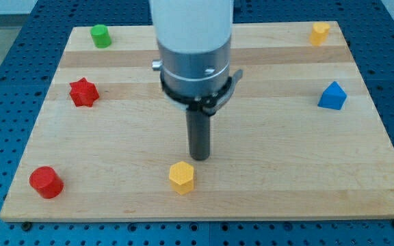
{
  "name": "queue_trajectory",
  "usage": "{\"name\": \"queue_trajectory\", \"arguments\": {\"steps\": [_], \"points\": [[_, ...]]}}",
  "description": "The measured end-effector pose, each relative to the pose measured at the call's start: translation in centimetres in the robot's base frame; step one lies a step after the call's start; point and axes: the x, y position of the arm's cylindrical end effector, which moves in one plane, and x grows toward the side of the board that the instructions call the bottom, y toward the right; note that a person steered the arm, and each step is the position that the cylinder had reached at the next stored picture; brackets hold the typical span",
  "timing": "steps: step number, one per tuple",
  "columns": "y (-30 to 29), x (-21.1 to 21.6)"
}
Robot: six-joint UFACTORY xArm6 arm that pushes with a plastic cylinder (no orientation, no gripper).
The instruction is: Place the arm in between the yellow hexagon and the red circle
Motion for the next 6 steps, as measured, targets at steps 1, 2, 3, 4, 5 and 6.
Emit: {"name": "queue_trajectory", "arguments": {"steps": [1,2,3,4,5,6], "points": [[-0.8,-2.1],[-5.7,-1.7],[-10.9,0.1],[-13.4,2.6],[-13.6,4.3],[-13.3,5.4]]}}
